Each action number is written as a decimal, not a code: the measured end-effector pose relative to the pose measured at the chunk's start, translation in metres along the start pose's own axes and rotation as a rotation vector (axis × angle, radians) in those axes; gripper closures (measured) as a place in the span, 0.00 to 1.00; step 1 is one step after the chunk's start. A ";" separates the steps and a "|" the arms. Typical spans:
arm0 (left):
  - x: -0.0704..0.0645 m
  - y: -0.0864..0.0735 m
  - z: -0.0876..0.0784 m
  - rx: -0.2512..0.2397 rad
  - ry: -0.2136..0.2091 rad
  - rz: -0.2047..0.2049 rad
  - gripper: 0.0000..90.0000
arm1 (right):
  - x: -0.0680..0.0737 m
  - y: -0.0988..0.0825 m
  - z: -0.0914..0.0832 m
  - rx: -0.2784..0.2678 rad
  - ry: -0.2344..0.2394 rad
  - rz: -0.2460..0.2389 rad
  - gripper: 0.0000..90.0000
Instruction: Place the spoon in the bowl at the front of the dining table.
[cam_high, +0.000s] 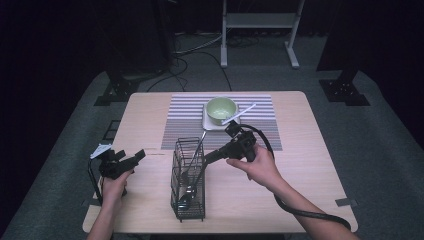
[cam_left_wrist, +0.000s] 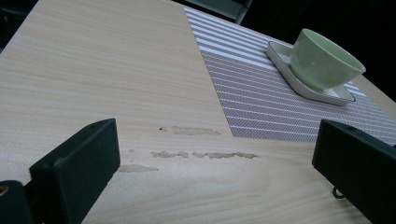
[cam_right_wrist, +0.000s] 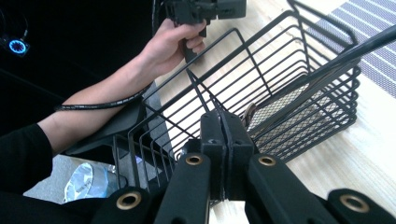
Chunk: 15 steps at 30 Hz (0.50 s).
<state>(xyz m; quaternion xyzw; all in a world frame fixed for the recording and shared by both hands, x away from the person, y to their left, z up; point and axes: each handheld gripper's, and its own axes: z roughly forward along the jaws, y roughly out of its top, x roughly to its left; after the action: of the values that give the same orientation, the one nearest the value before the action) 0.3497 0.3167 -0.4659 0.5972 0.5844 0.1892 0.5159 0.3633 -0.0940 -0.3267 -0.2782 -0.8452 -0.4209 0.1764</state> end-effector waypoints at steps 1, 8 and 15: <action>0.000 0.000 0.000 0.000 0.000 0.000 0.00 | 0.000 0.000 0.000 0.000 0.000 0.000 0.99; 0.000 0.000 0.000 -0.001 0.000 0.001 0.00 | -0.001 0.000 -0.012 -0.037 0.013 0.014 0.99; 0.000 0.000 0.000 0.000 -0.001 0.001 0.00 | -0.001 0.001 -0.021 -0.064 0.024 0.025 0.99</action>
<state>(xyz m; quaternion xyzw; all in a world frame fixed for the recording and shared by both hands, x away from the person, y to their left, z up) 0.3498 0.3165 -0.4659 0.5975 0.5840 0.1892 0.5159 0.3662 -0.1109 -0.3144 -0.2891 -0.8255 -0.4489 0.1826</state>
